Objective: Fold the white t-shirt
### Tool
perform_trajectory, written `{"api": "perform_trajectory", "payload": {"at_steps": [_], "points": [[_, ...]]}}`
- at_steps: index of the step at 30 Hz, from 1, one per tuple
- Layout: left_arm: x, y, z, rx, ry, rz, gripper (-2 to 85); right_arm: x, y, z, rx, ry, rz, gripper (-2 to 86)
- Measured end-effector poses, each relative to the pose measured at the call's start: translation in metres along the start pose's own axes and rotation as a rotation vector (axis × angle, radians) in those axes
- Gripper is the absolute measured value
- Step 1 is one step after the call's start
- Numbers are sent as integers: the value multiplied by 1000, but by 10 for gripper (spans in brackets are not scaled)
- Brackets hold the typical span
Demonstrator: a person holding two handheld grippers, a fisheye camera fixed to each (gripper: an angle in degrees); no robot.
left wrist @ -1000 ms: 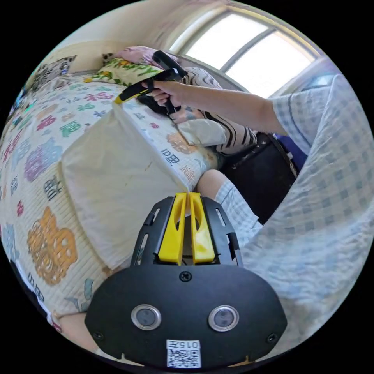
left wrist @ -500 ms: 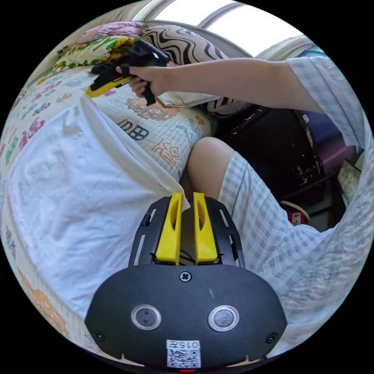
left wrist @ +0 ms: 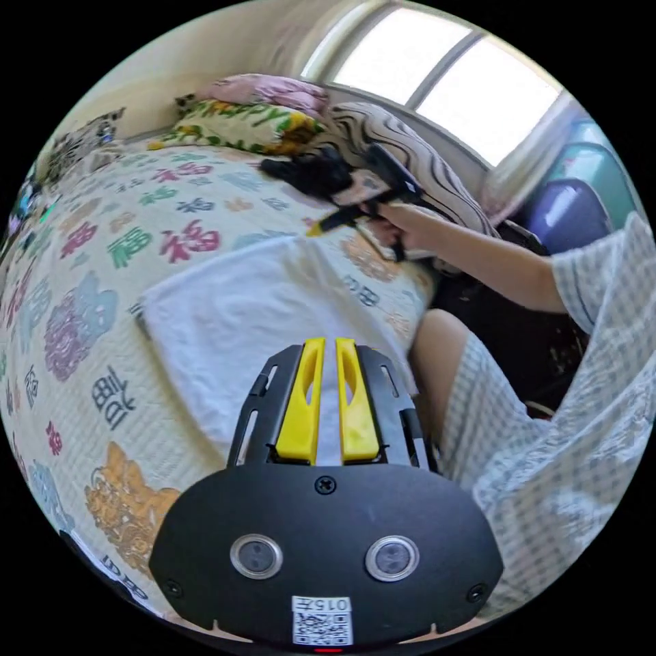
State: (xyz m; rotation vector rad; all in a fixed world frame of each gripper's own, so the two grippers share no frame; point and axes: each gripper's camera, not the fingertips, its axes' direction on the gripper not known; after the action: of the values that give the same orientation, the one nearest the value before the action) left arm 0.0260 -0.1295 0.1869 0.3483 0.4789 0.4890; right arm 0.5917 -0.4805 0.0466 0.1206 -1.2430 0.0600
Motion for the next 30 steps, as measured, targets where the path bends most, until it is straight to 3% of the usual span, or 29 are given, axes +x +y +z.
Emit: {"api": "perform_trajectory", "payload": {"at_steps": [5, 9, 12, 14, 20, 25, 30], "points": [[-112, 3, 10, -42, -46, -277, -4, 23, 11, 0, -27, 64, 152, -5], [-143, 9, -11, -28, -53, -307, -2, 63, 46, -48, 115, -45, 318, -5], [-166, 5, -43, 75, -46, -314, 24, 71, 73, -91, 245, -160, 291, 5], [-201, -7, -57, 136, 51, -362, 64, 74, 84, -106, 253, -164, 275, 23], [-281, -40, -38, 97, 281, -416, 119, 88, 91, -100, 161, -282, 274, 96], [-313, -54, -27, 102, 485, -374, 114, 95, 87, -93, 165, -452, 237, 97], [-322, -67, -17, 47, 589, -343, 55, 83, 79, -93, 121, -519, 202, 59]]}}
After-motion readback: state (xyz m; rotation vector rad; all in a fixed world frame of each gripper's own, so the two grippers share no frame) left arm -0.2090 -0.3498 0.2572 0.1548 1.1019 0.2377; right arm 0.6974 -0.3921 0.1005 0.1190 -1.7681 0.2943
